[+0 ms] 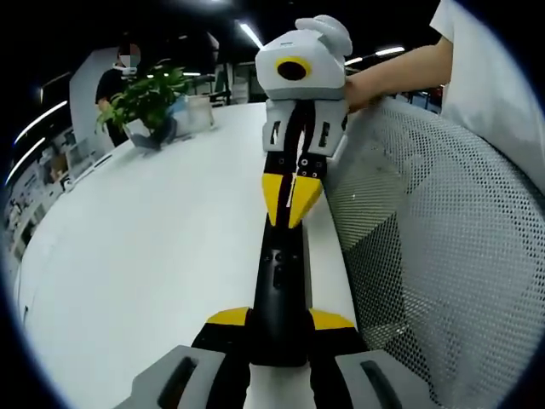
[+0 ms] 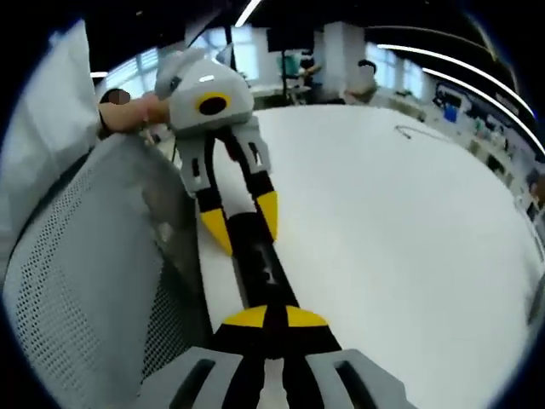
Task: Press the specified remote control buttons in sequence, fully releasing each button before pressing the next.
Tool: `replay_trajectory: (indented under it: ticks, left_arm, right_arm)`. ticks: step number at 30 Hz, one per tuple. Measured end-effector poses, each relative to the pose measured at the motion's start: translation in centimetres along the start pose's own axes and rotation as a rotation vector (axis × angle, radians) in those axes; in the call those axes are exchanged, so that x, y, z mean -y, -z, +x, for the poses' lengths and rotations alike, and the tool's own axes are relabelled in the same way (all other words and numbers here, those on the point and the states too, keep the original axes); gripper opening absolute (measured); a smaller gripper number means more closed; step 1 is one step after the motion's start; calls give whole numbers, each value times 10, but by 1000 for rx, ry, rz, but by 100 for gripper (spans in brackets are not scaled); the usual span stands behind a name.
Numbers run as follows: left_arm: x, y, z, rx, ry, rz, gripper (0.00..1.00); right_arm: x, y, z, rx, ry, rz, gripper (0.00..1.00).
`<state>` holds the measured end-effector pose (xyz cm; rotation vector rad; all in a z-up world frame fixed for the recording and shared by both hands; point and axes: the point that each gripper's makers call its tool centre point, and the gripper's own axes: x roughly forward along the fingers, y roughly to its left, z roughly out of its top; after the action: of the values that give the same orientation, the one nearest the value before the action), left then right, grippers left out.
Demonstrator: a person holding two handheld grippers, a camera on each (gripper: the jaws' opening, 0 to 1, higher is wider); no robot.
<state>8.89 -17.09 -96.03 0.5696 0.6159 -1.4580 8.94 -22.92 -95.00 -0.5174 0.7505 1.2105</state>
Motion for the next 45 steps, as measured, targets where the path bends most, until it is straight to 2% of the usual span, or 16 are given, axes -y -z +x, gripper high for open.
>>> replay_trajectory:
  ticks: [6, 10, 22, 27, 29, 31, 35, 38, 42, 45]
  left_arm:
    - [0, 1, 0, 0, 0, 0, 24]
    - [0, 0, 0, 0, 1, 1, 24]
    - [0, 1, 0, 2, 1, 1, 24]
    - [0, 1, 0, 2, 3, 1, 24]
    - [0, 1, 0, 3, 2, -2, 24]
    - [0, 0, 1, 4, 2, -2, 24]
    - [0, 0, 0, 7, 3, -2, 24]
    - [0, 0, 0, 9, 0, -1, 24]
    - [0, 0, 0, 13, -1, -2, 24]
    - [0, 0, 0, 14, -1, -2, 24]
  right_arm:
    - [-3, 0, 2, -115, -33, -172, 1]
    - [-4, 0, 4, -184, -65, -231, 2]
    - [-4, 0, 6, -242, -111, -180, 2]
    - [-5, 1, 8, -339, -125, -175, 1]
    - [-5, 1, 9, -352, -122, -173, 1]
    - [-4, 2, 7, -343, -113, -157, 1]
    - [-4, 1, 5, -223, -54, -135, 1]
    - [-5, 2, 4, -213, -53, -184, 1]
    - [-2, -1, 4, -200, -72, -138, 2]
    - [-5, -4, 6, -188, -97, -103, 11]
